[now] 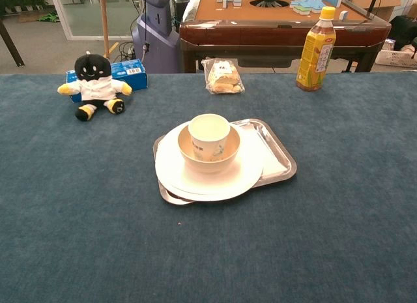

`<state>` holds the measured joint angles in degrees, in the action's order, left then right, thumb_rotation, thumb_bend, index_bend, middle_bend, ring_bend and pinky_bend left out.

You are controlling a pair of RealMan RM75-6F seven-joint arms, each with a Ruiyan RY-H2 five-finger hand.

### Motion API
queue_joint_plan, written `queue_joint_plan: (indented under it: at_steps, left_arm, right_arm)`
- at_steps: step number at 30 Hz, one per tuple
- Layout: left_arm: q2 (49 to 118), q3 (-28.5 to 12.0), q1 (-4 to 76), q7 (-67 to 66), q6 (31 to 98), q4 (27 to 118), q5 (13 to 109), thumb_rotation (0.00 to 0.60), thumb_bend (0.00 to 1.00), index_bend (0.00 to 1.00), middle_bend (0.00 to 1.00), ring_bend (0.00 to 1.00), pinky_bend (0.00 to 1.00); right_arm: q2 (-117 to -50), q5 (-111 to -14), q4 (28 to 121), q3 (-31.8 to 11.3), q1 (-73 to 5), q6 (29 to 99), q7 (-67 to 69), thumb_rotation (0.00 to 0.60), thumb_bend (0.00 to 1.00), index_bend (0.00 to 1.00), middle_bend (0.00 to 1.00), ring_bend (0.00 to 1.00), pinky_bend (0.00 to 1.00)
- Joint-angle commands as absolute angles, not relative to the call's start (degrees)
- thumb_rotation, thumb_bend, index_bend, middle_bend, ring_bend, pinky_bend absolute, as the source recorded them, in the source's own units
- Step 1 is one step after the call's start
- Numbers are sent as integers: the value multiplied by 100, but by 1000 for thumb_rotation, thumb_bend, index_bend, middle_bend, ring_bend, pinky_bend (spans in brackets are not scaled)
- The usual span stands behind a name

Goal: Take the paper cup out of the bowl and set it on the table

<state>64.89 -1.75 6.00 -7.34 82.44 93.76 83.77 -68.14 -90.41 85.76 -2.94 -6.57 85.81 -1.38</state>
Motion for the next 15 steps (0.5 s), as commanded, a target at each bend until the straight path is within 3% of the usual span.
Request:
queue_joint_plan:
  at_steps: [1, 6, 8, 9, 11, 12, 13, 15]
  left_arm:
    - [6490, -170, 600, -716, 8243, 9353, 8388, 600, 54, 444, 317, 176, 216]
    - [6490, -133, 628, -733, 8206, 9274, 8465, 600, 54, 498, 453, 272, 146]
    - [6487, -102, 643, -702, 8182, 9251, 8528, 581, 54, 518, 480, 286, 50]
    - [6474, -74, 651, -616, 8186, 9237, 8607, 506, 51, 523, 487, 287, 23]
    - [6434, -24, 644, -290, 8212, 9245, 8736, 260, 28, 514, 492, 255, 0]
    - [6417, -22, 642, -220, 8221, 9233, 8750, 215, 19, 500, 489, 229, 0]
    - [6382, -4, 647, -238, 8168, 9244, 8722, 252, 17, 486, 476, 209, 0]
    - [6281, 44, 665, -305, 8060, 9320, 8704, 485, 16, 457, 435, 192, 21]
  right_arm:
    - [-6805, -9078, 8600, -282, -642, 8627, -134, 600, 1, 397, 217, 114, 288]
    - [-6808, -9036, 8595, -278, -652, 8571, -107, 600, 1, 398, 222, 115, 288]
    - [-6818, -9011, 8593, -283, -668, 8532, -108, 600, 1, 398, 224, 115, 288]
    - [-6821, -9014, 8599, -278, -670, 8525, -104, 600, 1, 398, 224, 115, 288]
    - [-6826, -9043, 8619, -264, -673, 8529, -73, 600, 1, 398, 224, 115, 289]
    - [-6834, -9058, 8626, -260, -673, 8539, -64, 600, 1, 398, 224, 115, 289]
    - [-6846, -9089, 8630, -253, -679, 8548, -66, 600, 1, 400, 226, 115, 288]
    - [-6867, -9133, 8635, -255, -701, 8554, -80, 600, 1, 409, 230, 115, 288]
